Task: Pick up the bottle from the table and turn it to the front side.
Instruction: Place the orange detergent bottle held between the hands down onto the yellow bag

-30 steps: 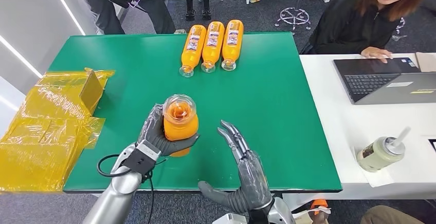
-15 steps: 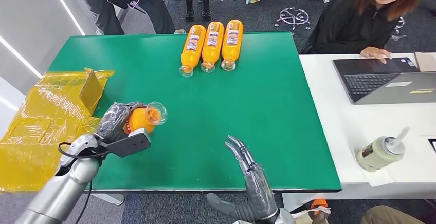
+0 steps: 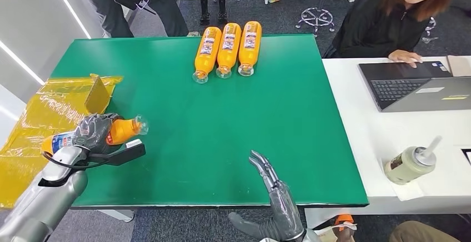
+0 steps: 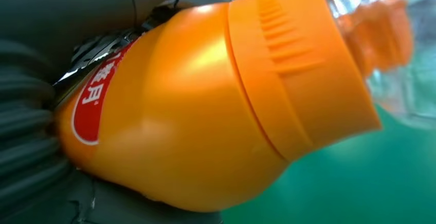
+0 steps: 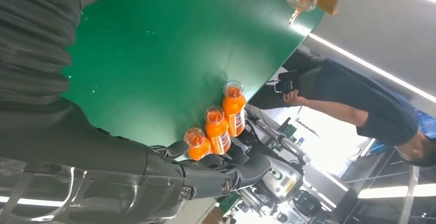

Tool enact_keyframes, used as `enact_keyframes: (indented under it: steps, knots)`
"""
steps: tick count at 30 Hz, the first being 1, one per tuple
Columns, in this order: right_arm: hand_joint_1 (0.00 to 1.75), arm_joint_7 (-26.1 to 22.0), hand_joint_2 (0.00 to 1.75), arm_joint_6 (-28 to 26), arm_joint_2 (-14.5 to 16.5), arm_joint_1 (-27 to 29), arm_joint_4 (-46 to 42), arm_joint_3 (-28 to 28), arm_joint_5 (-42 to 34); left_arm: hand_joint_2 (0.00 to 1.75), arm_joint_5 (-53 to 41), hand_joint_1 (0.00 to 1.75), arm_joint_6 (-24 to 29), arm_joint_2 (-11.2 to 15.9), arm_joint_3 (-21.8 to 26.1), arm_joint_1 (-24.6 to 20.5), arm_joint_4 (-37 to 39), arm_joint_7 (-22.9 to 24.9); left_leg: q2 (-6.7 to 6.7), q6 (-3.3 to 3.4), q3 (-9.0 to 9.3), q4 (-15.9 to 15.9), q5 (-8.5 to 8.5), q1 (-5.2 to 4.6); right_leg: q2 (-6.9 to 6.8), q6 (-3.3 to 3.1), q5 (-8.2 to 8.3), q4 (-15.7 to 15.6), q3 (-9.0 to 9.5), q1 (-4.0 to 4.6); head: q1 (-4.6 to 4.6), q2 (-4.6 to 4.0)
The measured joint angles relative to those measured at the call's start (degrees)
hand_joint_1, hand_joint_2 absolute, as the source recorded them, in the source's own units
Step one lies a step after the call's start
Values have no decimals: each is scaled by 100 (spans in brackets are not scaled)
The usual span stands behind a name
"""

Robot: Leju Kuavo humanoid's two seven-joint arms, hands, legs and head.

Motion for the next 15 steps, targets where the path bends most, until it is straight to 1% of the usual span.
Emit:
enact_keyframes:
  steps: [3,7,8,11,12,15]
  knots:
    - [0,-2,175,14,-19,-15,16,17,-30,175,-334,162,-8,-4,-79,-63,444,374,7,-1,0,0,0,1,8,-1,1,0,-2,0,-1,0]
    - [0,-35,175,166,-19,-89,63,22,-51,175,-755,166,-25,23,-198,-97,870,861,6,-2,0,-2,0,1,7,-1,0,1,-1,0,0,0]
    - [0,-57,175,210,-18,-105,80,22,-67,175,-838,129,-37,41,-219,-107,954,976,5,-2,0,-3,-1,1,6,-1,0,1,0,0,-1,0]
    - [0,-129,175,348,-14,-181,138,22,-102,175,-949,5,-96,121,-239,-141,1144,1208,6,-3,7,-6,-1,1,6,-2,0,1,6,0,-1,0]
    - [0,-148,175,394,-9,-216,161,22,-104,175,-958,0,-124,147,-239,-151,1197,1256,7,-3,10,-6,-1,1,6,-2,-1,1,8,-1,-1,0]
    - [0,-190,175,496,9,-296,230,21,-105,175,-958,0,-161,212,-239,-169,1307,1335,5,-6,19,-7,1,1,4,-7,-3,3,15,0,-1,0]
